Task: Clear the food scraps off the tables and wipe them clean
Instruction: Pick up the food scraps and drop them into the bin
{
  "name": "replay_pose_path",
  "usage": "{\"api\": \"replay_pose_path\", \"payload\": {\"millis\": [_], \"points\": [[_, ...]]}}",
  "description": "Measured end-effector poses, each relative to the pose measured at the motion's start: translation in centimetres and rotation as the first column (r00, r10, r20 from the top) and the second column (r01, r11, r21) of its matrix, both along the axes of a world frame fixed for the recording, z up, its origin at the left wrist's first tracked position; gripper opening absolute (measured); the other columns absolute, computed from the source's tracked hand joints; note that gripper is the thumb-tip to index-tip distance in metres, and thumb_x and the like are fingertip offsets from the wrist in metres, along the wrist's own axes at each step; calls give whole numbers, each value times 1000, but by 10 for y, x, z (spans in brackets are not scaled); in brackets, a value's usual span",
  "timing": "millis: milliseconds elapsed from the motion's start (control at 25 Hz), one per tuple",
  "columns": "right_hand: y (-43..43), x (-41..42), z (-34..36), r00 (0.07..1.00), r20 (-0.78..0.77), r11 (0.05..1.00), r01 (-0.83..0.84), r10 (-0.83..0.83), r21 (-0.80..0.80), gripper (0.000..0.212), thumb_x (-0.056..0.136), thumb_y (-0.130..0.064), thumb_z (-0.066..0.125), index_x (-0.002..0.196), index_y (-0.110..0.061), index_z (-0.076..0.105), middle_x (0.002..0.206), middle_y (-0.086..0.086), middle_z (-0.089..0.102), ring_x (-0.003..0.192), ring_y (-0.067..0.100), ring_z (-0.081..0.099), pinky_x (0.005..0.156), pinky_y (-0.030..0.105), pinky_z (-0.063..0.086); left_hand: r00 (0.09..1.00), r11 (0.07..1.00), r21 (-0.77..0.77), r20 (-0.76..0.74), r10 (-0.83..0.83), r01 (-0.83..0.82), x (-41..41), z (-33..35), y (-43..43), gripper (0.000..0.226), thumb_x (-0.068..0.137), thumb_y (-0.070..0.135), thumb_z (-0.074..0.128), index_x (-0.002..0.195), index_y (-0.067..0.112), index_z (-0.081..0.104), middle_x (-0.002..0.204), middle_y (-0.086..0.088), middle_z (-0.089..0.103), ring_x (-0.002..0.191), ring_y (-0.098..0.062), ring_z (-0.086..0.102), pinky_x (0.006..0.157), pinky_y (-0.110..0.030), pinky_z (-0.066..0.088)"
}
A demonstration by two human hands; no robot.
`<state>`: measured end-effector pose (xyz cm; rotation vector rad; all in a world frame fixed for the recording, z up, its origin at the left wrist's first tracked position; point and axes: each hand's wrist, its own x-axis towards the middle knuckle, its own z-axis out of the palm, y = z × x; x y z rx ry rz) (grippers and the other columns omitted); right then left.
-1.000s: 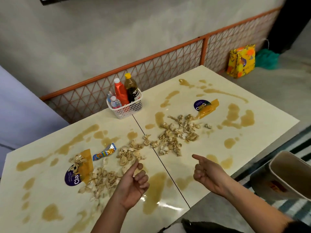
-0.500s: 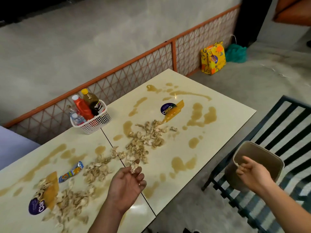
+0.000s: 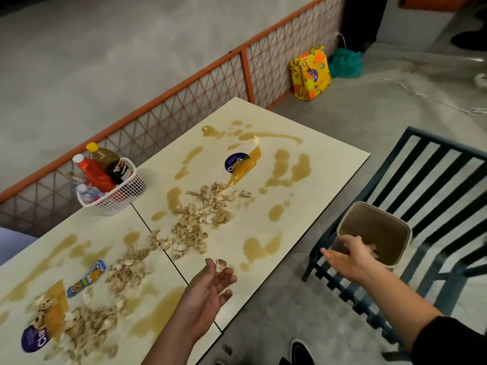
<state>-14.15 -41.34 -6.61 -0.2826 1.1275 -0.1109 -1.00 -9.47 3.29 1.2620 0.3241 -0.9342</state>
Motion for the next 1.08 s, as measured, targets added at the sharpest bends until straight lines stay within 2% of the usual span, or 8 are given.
{"api": "replay_pose_path", "payload": {"millis": [120, 200, 320, 400, 560, 680, 880, 1080], "points": [[78, -6, 22, 910, 132, 919, -391, 394, -44, 53, 98, -27, 57, 144, -5, 43, 108, 25, 62, 88, 33, 66, 69, 36, 55, 974, 974, 183, 156, -165, 136, -14, -9, -15, 32, 100, 39, 50, 103, 16, 71, 97, 3, 66, 85, -16, 57, 69, -29, 43], [107, -10, 34, 788, 270, 826, -559, 554, -63, 50, 96, -37, 61, 133, -5, 52, 99, 21, 65, 84, 31, 66, 67, 35, 53, 859, 889, 384, 335, -387, 250, -26, -15, -29, 23, 100, 35, 54, 105, 27, 75, 101, 8, 68, 85, -9, 57, 70, -20, 44], [128, -8, 52, 732, 367, 817, -545, 574, -188, 34, 100, -36, 59, 108, -4, 66, 90, 15, 65, 80, 24, 64, 71, 30, 50, 541, 750, 606, 551, -636, 264, -42, -21, -56, 23, 91, 27, 69, 113, 34, 71, 105, 9, 66, 93, 9, 57, 76, -8, 41], [129, -6, 53, 774, 349, 846, -440, 528, -303, 24, 98, -24, 61, 98, -1, 68, 80, 11, 63, 72, 18, 61, 68, 26, 49, 419, 714, 654, 592, -688, 250, -48, -21, -71, 36, 86, 25, 73, 120, 35, 65, 104, 14, 61, 97, 14, 53, 77, -5, 39], [100, -15, 26, 916, 154, 880, -294, 371, -373, 19, 97, -7, 60, 104, 9, 66, 78, 13, 60, 67, 17, 57, 63, 28, 47, 479, 710, 607, 533, -697, 358, -48, -24, -75, 50, 84, 28, 76, 126, 43, 54, 108, 18, 64, 97, 11, 55, 73, -8, 41], [53, -30, -2, 991, -40, 947, -131, 125, -293, 21, 101, -1, 52, 119, 8, 57, 82, 14, 57, 70, 19, 54, 65, 30, 46, 570, 742, 600, 511, -644, 299, -40, -26, -61, 32, 88, 27, 72, 116, 40, 62, 105, 15, 67, 90, 5, 60, 71, -9, 43], [-24, -58, -34, 974, -147, 969, 143, -174, -200, 35, 103, -14, 52, 138, -7, 52, 99, 9, 67, 83, 15, 63, 74, 29, 51, 648, 767, 609, 503, -572, 204, -17, -24, -27, 12, 93, 23, 66, 100, 31, 72, 97, 13, 72, 84, 5, 62, 69, -5, 44], [-48, -51, -38, 954, -108, 959, 276, -281, -56, 45, 106, -28, 45, 148, -11, 43, 117, 16, 67, 106, 27, 66, 82, 37, 54, 705, 780, 600, 475, -526, 177, -2, -33, 2, 12, 93, 21, 67, 94, 31, 74, 92, 9, 74, 88, -7, 68, 82, -24, 51]]}}
